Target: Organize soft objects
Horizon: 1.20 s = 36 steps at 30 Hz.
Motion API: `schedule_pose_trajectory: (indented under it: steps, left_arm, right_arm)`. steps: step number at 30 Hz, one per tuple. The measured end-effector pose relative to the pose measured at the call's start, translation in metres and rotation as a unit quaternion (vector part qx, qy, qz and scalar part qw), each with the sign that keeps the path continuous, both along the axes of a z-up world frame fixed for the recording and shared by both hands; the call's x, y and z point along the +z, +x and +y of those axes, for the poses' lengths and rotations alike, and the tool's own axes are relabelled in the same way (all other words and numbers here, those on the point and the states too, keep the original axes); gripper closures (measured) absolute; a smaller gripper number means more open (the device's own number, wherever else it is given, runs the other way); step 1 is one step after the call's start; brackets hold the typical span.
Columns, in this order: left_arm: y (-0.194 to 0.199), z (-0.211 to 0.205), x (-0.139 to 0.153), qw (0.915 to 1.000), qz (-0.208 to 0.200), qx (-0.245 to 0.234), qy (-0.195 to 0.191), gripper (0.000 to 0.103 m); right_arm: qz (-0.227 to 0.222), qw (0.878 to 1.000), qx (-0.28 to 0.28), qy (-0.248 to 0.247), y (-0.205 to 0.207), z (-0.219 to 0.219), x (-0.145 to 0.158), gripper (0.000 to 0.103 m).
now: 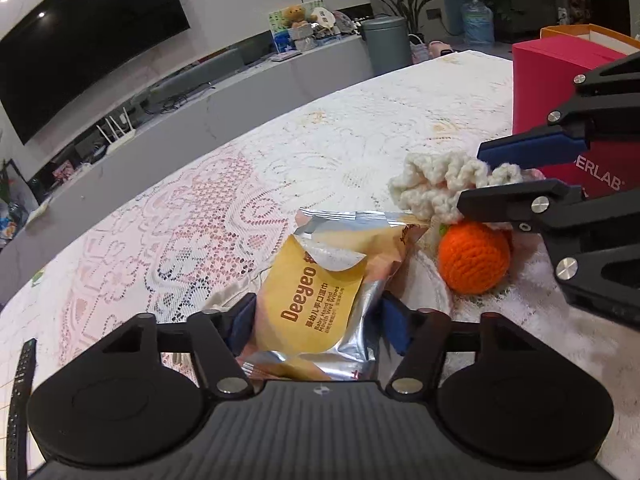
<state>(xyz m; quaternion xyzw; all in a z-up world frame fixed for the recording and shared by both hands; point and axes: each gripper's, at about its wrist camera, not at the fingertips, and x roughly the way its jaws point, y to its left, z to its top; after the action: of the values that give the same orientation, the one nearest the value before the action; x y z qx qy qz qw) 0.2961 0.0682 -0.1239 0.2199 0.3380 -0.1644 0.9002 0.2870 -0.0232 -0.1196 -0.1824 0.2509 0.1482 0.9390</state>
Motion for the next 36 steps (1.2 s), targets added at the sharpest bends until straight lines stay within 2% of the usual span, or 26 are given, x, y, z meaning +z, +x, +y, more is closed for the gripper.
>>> schedule_pose_trajectory:
  steps: [4, 13, 19, 30, 36]
  left_arm:
    - [-0.005, -0.002, 0.006, 0.9999, -0.005, 0.012, -0.011, 0.043]
    - [-0.019, -0.004, 0.028, 0.9978, -0.041, 0.038, -0.037, 0.044]
    - [-0.024, 0.001, 0.041, 0.9955, -0.039, 0.072, -0.048, 0.044]
    - [-0.048, 0.014, 0.075, 0.9852, -0.065, 0.131, -0.089, 0.044]
    - [-0.075, 0.022, 0.081, 0.9767, -0.068, 0.166, -0.117, 0.044]
  right_arm:
    - [-0.008, 1.000, -0.002, -0.002, -0.003, 0.001, 0.000, 0.081]
    - [-0.045, 0.999, -0.012, 0.000, -0.012, -0.002, 0.008, 0.083]
    - [-0.066, 0.998, -0.017, 0.007, -0.019, -0.003, 0.016, 0.083]
    - [-0.092, 0.994, -0.030, 0.041, -0.042, -0.007, 0.032, 0.087]
    - [-0.084, 0.994, -0.023, 0.070, -0.063, -0.013, 0.041, 0.089]
